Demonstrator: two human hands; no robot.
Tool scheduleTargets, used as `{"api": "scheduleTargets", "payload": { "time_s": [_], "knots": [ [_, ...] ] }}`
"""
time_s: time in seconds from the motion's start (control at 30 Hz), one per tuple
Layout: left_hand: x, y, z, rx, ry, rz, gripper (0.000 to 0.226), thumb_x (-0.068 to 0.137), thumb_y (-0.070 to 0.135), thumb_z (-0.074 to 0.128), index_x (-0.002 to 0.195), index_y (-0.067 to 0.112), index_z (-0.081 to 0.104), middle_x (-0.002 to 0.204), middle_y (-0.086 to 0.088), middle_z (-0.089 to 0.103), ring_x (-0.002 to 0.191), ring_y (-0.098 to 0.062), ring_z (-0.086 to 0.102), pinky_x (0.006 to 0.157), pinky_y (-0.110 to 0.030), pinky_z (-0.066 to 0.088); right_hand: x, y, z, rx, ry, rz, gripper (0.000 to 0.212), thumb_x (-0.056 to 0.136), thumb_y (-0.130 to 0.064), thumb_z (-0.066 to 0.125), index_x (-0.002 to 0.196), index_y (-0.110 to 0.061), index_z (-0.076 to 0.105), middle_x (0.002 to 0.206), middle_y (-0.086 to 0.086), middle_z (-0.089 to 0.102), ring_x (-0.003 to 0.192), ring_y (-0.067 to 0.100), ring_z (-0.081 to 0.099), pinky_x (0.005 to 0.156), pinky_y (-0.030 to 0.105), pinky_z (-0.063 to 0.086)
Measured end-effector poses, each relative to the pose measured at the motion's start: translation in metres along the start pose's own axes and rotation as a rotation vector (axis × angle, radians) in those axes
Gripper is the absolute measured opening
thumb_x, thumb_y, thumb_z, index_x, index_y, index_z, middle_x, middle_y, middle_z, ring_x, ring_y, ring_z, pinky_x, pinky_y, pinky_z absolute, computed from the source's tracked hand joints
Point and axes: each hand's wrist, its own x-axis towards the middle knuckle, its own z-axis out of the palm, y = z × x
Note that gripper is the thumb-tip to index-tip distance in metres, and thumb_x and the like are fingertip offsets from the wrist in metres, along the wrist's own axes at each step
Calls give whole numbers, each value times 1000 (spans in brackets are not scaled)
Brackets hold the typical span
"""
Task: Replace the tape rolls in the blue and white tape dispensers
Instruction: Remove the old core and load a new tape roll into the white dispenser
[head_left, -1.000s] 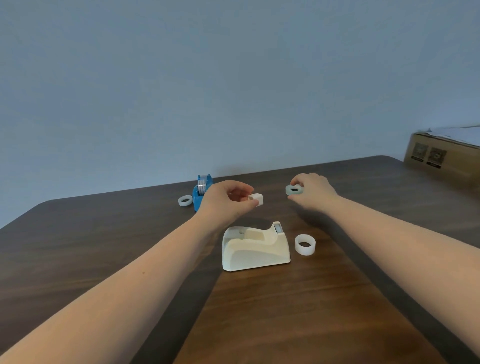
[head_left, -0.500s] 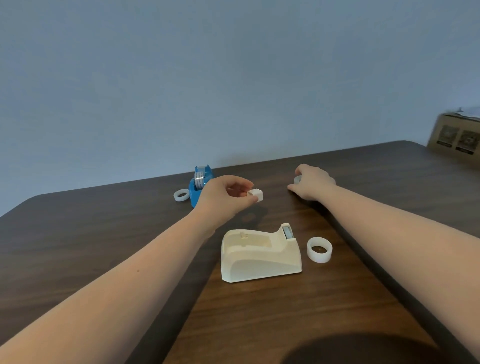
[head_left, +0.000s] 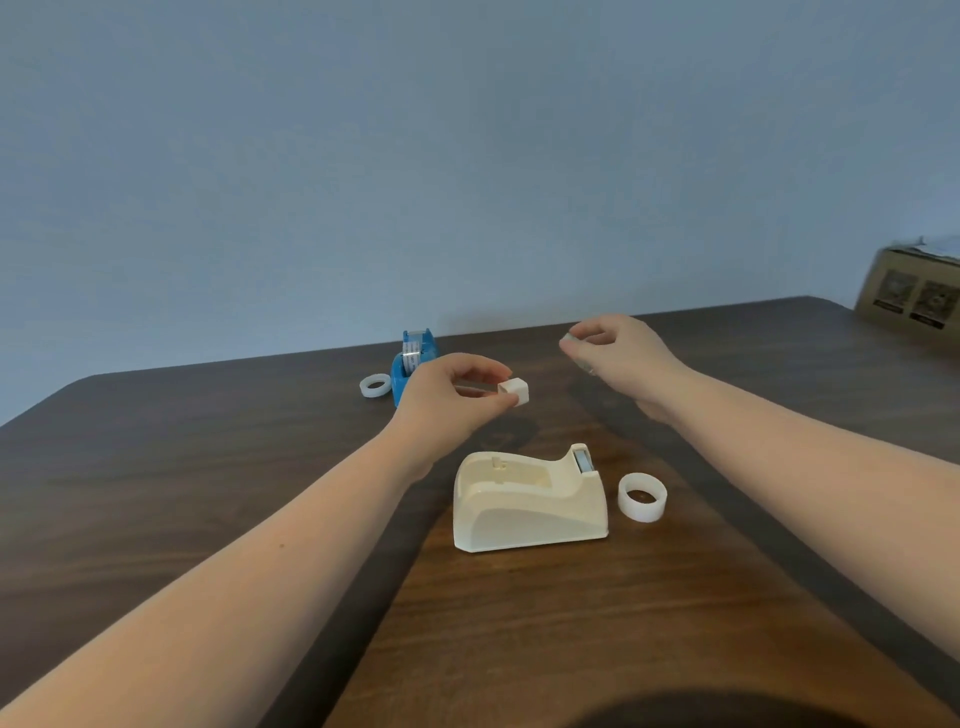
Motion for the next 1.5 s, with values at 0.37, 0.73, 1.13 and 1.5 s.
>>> {"api": "scheduleTargets", "payload": {
  "time_s": [0.37, 0.73, 1.13, 1.5],
  "knots": [
    [-34, 15, -16, -158, 115, 19, 15, 74, 24, 79, 88, 25, 74, 86, 11, 73, 86, -3, 68, 71, -21, 51, -50, -38, -11, 487, -244, 77, 32, 91, -19, 63, 119, -6, 59, 123, 13, 59, 110, 26, 60, 90, 32, 54],
    [-63, 34, -30, -194, 102, 90, 12, 76, 22, 79, 87, 21, 75, 84, 11, 73, 80, 0, 68, 60, -4, 47, -90, -57, -6, 671, -409, 75, 27, 92, -15, 59, 115, -1, 64, 120, 17, 65, 112, 29, 61, 101, 41, 49],
    [-78, 34, -36, -218, 106, 125, 16, 78, 20, 77, 95, 21, 78, 89, 9, 77, 86, -3, 70, 74, -14, 52, -107, -65, 4, 662, -416, 31, 25, 89, -19, 62, 110, -7, 70, 118, 14, 68, 111, 23, 63, 91, 31, 55],
    [-81, 34, -32, -248, 148, 111, 12, 78, 19, 78, 89, 26, 78, 86, 9, 77, 86, -4, 71, 80, -20, 55, -111, -64, 10, 702, -431, 7, 25, 89, -17, 62, 109, -2, 70, 122, 20, 64, 111, 26, 62, 97, 36, 52]
  ]
}}
